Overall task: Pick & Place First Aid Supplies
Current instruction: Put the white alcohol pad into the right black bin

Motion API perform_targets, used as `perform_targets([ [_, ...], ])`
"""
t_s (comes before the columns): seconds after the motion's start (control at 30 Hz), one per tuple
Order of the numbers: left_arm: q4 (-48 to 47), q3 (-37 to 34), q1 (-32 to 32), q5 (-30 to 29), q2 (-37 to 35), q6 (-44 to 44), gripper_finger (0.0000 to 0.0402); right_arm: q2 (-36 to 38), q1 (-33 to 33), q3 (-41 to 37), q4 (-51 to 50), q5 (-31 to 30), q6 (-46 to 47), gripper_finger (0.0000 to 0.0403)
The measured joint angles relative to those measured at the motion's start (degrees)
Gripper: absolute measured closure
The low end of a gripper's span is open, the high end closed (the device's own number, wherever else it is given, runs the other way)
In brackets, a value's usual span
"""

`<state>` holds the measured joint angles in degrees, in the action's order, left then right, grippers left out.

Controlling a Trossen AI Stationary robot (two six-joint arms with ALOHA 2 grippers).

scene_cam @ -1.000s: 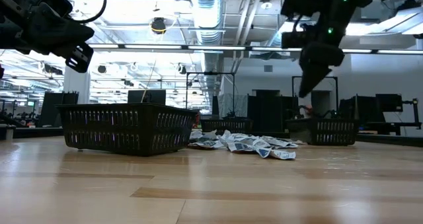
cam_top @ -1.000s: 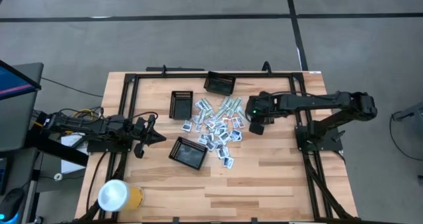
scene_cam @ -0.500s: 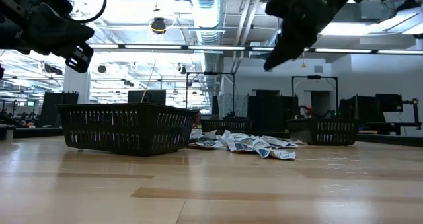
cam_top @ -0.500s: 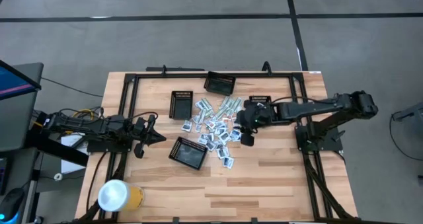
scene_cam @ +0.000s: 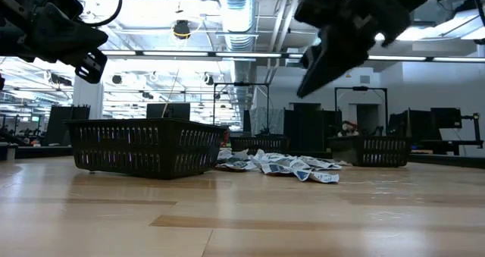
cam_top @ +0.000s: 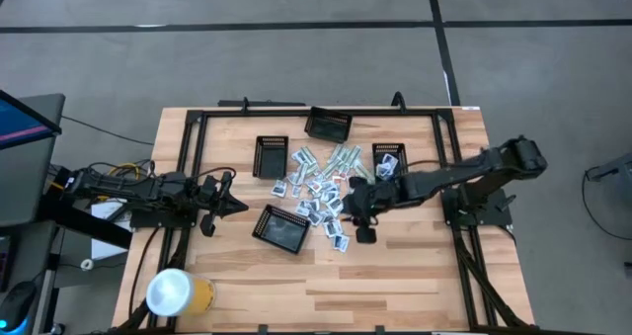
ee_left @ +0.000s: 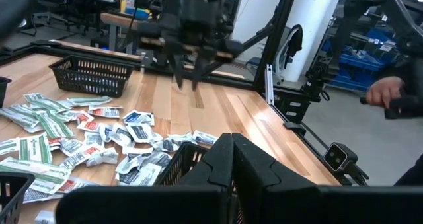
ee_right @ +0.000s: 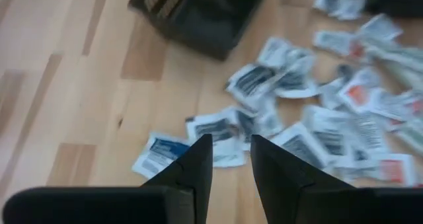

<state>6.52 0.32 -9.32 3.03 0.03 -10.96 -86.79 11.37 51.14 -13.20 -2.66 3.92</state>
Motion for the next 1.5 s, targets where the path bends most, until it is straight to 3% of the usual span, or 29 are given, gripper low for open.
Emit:
perform_targets([
  [0.53,0.32,0.0,0.01,0.0,-0.02,-0.01,0.0394,-13.26,8.56,-0.03,5.69,-0.13,-4.52,0.0305],
  [1.1,0.81,0.0,0.0,0.01,-0.01,-0.01,0.0394,-18.45,8.99,0.3,8.34,0.8,-4.35,0.0306],
  [1.5,1.26,0.0,0.02,0.0,-0.01,0.0,0.0394,-19.22,9.28,0.23,6.11,1.38,-4.37,0.0397],
])
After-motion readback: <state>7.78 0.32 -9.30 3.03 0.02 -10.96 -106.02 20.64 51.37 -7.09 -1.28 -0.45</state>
